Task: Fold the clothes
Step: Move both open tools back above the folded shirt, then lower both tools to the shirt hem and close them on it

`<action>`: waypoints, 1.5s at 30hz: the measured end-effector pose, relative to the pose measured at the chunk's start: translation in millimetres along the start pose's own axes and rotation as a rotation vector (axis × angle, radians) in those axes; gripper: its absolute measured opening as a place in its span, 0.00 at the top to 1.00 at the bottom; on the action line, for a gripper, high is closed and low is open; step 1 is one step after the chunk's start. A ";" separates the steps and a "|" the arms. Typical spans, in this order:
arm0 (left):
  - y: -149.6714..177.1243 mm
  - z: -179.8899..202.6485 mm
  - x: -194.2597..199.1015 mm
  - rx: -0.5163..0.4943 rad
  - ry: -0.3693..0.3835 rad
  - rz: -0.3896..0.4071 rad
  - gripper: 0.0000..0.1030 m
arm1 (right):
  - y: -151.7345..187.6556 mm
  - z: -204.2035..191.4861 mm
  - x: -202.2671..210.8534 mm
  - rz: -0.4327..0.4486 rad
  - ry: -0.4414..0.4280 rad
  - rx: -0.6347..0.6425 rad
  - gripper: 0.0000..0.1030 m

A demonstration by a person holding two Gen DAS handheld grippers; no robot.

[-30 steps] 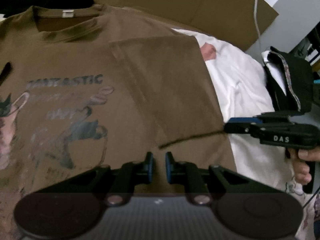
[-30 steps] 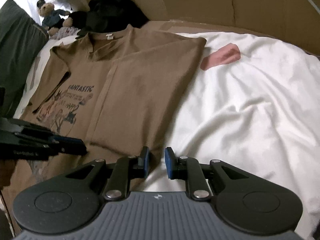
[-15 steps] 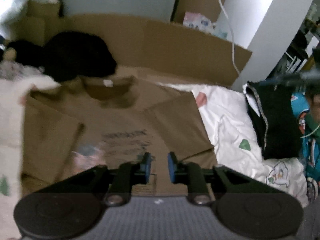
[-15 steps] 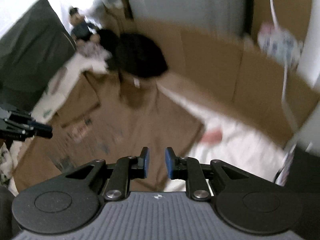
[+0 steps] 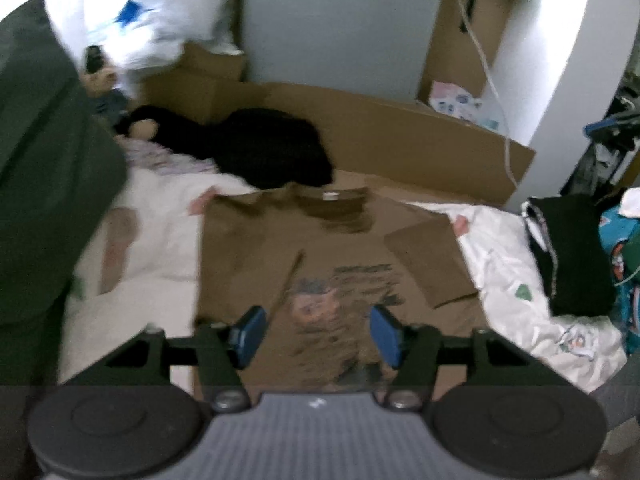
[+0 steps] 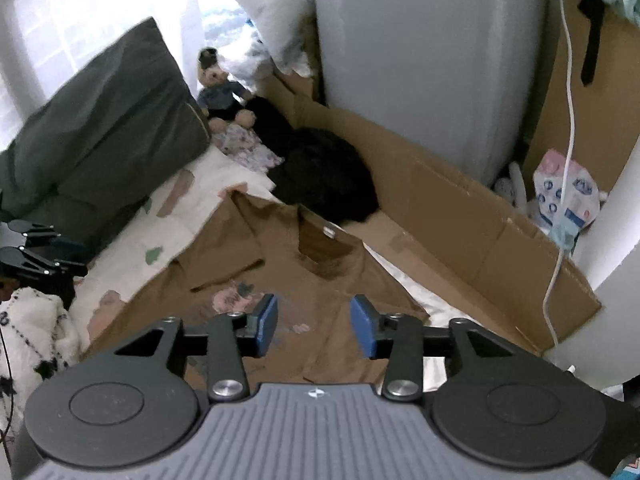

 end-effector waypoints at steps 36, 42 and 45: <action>209.5 -111.0 -19.1 0.228 -0.062 -0.255 0.45 | 283.7 -114.1 -73.4 -0.253 0.117 -0.322 0.36; 227.6 -113.9 -44.3 0.221 -0.066 -0.387 0.49 | 331.7 -133.9 -88.1 -0.376 0.121 -0.390 0.43; 232.1 -118.4 -57.6 0.225 -0.080 -0.427 0.53 | 346.7 -146.9 -94.8 -0.427 0.121 -0.359 0.48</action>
Point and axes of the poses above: each gripper's, at about its wrist camera, not at the fingertips, and x roughly against the way its jaws point, z to its right, y to its underside, the point moved 3 cm from there along -x, roughly the way its jaws point, and after that the axes turned 9 degrees about y, right-handed, at the moved point
